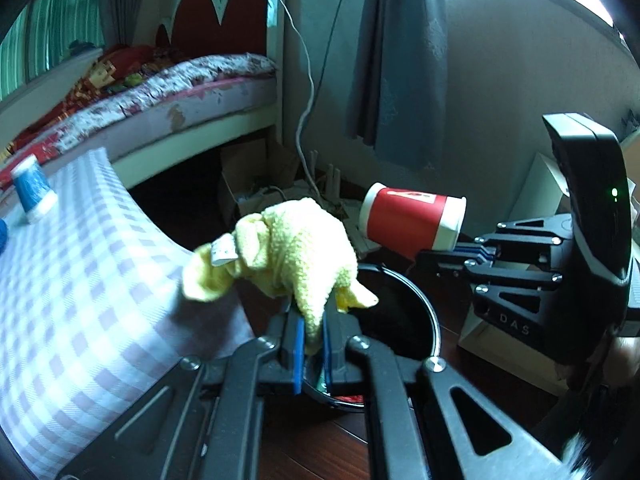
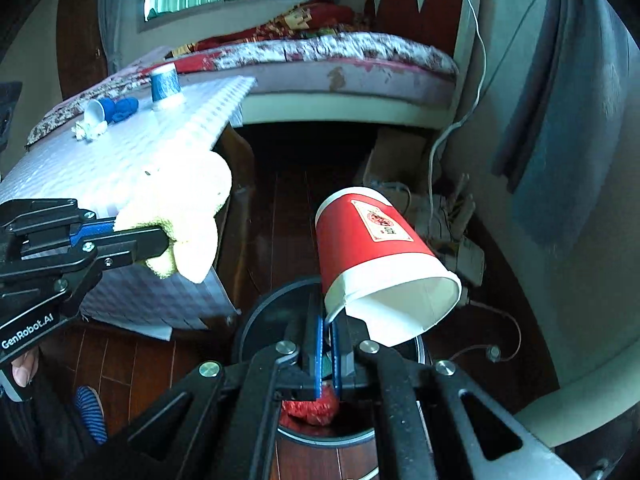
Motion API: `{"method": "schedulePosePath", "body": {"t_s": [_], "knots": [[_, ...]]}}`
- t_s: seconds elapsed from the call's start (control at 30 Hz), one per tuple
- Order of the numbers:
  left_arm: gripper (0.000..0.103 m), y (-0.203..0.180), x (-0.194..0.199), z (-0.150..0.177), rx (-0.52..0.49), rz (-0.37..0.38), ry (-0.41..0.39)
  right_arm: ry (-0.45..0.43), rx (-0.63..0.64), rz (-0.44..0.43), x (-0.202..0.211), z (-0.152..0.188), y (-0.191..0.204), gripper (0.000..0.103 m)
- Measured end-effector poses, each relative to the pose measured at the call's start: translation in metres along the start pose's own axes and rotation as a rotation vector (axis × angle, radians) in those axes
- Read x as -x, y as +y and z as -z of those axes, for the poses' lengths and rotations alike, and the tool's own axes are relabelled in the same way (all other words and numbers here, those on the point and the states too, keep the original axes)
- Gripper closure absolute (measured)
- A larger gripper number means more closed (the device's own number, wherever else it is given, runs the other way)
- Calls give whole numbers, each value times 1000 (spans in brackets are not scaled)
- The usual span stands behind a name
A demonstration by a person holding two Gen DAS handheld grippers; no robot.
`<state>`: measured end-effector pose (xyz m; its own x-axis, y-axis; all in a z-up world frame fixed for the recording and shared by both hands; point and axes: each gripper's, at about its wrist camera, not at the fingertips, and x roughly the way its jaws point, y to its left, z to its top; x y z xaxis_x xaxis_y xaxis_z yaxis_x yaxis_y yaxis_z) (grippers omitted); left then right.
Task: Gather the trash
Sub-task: 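Carry the yellow cloth with left tool while right tool carries the red cup to the bin, then open both tools to drop the yellow cloth and red cup into the bin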
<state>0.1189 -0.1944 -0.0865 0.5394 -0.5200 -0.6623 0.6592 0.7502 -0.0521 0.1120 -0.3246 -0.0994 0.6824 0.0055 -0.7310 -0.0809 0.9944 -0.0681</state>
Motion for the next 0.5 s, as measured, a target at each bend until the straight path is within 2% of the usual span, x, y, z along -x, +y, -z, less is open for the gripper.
{"method": "schedulePosePath", "body": {"t_s": [0.17,0.43,0.47,0.5], "knots": [[95,-7,-27,8,-7,85,66,63,18,-14,-12,16,-6,99],[94,-11,-61,13,-6,153,141,156,39,-47,-35,34,-12,99],[90,-9,-65,12,5,171,145,180,36,-67,-40,35,-13,99],[75,-9,-69,14,13,178,152,213,42,-68,-49,38,-14,97]]}}
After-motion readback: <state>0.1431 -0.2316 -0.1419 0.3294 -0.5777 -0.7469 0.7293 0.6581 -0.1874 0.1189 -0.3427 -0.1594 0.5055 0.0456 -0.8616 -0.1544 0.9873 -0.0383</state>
